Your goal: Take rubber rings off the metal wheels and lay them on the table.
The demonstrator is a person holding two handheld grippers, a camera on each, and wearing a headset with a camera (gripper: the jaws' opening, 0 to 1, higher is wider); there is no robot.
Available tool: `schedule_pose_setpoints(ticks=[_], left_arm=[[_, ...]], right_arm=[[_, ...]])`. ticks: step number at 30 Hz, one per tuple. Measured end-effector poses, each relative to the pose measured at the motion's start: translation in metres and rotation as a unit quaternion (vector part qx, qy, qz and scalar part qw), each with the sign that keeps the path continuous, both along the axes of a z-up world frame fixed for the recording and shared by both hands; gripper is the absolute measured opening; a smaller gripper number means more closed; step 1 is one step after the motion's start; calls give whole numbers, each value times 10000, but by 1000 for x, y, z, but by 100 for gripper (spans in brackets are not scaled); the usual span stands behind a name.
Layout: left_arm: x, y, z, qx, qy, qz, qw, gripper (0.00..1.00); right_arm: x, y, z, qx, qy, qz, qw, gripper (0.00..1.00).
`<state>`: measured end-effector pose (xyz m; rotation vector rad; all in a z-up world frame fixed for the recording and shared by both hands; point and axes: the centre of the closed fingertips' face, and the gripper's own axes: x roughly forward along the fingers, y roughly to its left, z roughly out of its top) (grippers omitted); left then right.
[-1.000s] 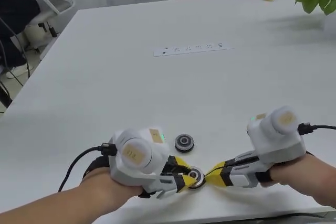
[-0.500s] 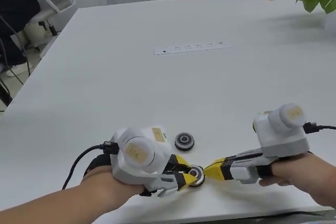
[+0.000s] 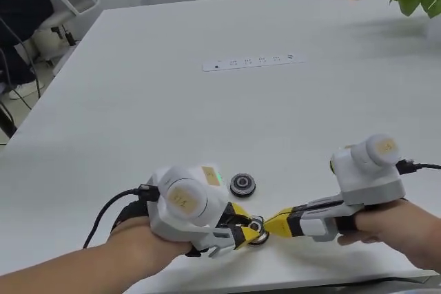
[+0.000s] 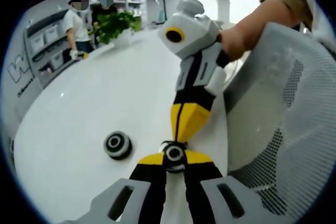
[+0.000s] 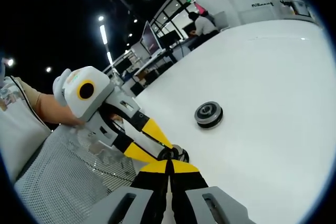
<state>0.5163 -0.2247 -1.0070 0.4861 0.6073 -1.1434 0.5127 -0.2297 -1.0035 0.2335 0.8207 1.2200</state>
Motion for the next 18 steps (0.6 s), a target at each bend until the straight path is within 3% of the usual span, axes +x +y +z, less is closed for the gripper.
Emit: schedule_pose_setpoints(ticks=[18], left_arm=[[-1,0,0,9,5,-19,10000,12]], right_arm=[[-1,7,6,208,51,70,9997,0]])
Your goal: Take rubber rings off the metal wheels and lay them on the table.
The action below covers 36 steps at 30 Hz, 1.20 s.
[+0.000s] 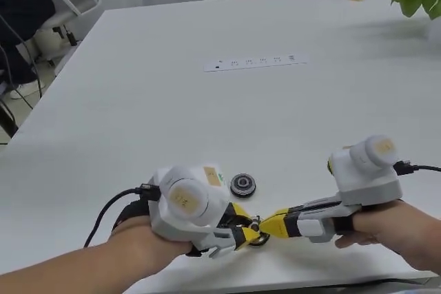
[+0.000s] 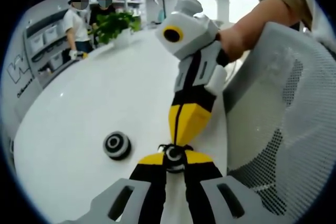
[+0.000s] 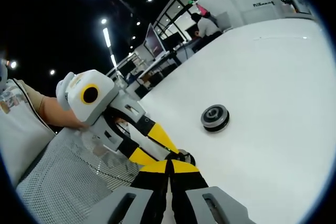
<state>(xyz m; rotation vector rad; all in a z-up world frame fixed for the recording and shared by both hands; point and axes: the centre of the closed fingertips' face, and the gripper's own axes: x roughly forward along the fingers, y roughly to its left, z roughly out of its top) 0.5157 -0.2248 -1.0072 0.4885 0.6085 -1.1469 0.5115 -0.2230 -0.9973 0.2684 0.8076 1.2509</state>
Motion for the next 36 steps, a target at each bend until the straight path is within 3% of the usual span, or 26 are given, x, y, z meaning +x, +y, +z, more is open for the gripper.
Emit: schedule_pose_setpoints(ticks=[10,13,15,22,28,36], left_arm=[[0,0,0,-12,-15,-18,10000,12],[0,0,0,-20,-29,-17,10000,12],[0,0,0,-30,-29,-16,10000,12],[0,-1,1,-51,-21,5,10000,13],[-1,-1,1,-15,-110,-75,9999,13],[-2,-2,2,1,-120,-208,9997,17]], right_arm=[[-1,3,1,63,30,29,10000,0],[-7,7,7,263,86,179,9995,0],[-8,9,6,160,-27,209,9997,0],[-2,3,1,107,-44,67,9999,0],[0,1,-3,10,-174,72,9998,0],[2,2,-2,57,-193,61,9998,0]])
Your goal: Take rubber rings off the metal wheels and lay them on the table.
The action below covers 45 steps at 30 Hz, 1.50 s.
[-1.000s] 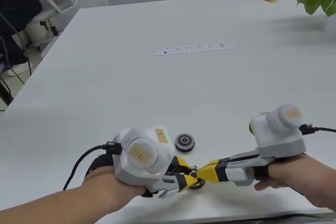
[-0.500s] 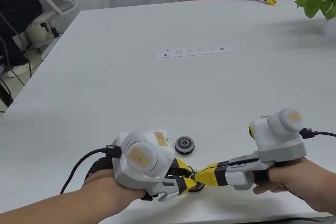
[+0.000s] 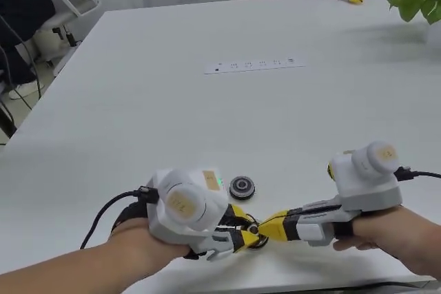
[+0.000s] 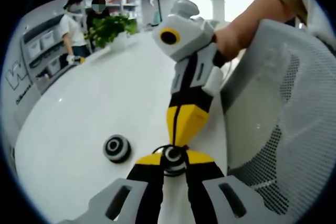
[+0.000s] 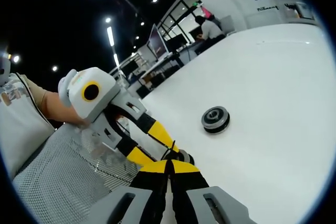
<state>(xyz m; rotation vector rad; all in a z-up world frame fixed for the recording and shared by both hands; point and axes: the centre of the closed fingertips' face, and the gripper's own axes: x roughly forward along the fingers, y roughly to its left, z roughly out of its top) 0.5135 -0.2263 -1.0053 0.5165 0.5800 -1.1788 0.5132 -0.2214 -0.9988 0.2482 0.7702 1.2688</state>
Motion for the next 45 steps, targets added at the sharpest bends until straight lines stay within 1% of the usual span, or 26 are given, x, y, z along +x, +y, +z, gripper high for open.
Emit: schedule_pose_setpoints(ticks=[1,3,7,11,15,19,23,27,30,34,41,45], left_arm=[[0,0,0,13,-24,-46,10000,17],[-1,0,0,46,-15,-72,10000,17],[-2,1,4,-5,64,-78,9999,18],[-3,3,9,-42,105,-97,9999,23],[-4,5,16,-145,159,-18,9998,24],[-9,6,23,-246,259,-1,9994,26],[-13,11,28,-274,272,-9,9993,29],[-13,15,37,-398,287,76,9988,31],[-16,20,44,-458,329,111,9983,34],[-18,28,51,-488,294,152,9983,37],[-16,42,66,-585,200,327,9976,41],[-15,51,74,-581,56,377,9976,45]], right_arm=[[0,0,0,1,-1,3,10000,0],[0,0,0,10,11,-2,10000,0],[0,0,1,31,20,-6,10000,0],[2,0,4,103,24,-69,9999,0],[2,-1,5,131,34,-71,9999,0],[2,-1,6,148,28,-49,9999,0],[0,0,9,169,32,-41,9998,0],[-2,1,11,170,26,-10,9999,0],[-4,3,15,175,13,21,9998,0],[-5,5,20,170,-18,56,9998,0],[-2,11,30,163,-78,134,9997,0],[2,13,35,158,-125,182,9996,0]])
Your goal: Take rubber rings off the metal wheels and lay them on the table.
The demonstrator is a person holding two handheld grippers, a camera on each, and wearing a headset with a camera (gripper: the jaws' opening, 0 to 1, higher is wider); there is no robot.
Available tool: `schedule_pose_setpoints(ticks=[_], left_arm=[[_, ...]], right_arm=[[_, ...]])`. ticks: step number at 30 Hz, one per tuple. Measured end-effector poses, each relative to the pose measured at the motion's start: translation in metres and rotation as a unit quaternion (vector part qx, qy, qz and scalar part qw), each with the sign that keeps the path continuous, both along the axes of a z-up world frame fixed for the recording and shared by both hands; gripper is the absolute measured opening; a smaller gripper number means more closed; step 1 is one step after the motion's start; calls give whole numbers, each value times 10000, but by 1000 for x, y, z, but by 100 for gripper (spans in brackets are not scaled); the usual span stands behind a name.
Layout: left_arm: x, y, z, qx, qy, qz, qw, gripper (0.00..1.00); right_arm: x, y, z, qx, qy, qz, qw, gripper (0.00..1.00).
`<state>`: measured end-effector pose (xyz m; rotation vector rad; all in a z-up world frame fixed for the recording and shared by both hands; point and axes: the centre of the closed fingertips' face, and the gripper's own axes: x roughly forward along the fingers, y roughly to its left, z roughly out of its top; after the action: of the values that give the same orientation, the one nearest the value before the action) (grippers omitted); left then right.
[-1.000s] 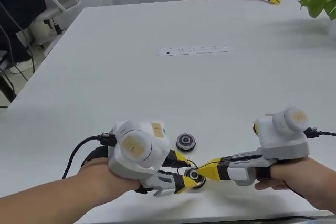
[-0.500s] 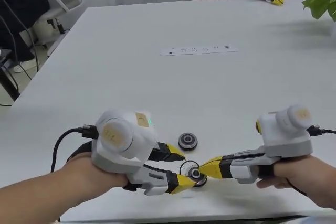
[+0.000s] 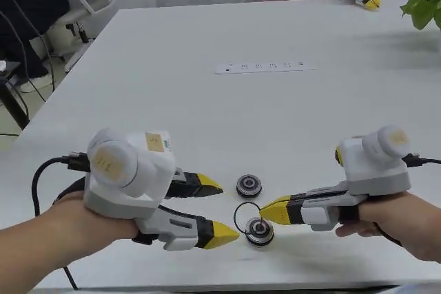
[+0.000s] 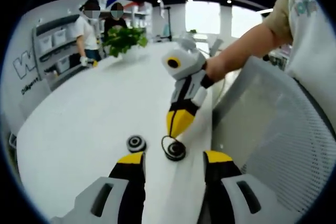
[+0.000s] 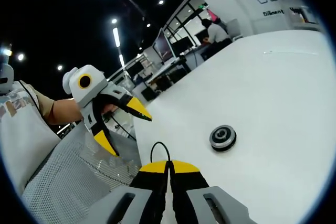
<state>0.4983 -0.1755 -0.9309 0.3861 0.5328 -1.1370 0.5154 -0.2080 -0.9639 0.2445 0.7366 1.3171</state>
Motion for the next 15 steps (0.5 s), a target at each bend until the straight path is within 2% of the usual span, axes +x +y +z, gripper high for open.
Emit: schedule_pose_setpoints(ticks=[10,15], left_arm=[[6,25,7,-22,-107,319,9994,50],[7,37,9,-58,-77,504,9987,51]], right_arm=[[14,14,9,-22,-105,89,9999,0],[21,21,5,-125,-139,128,9997,0]])
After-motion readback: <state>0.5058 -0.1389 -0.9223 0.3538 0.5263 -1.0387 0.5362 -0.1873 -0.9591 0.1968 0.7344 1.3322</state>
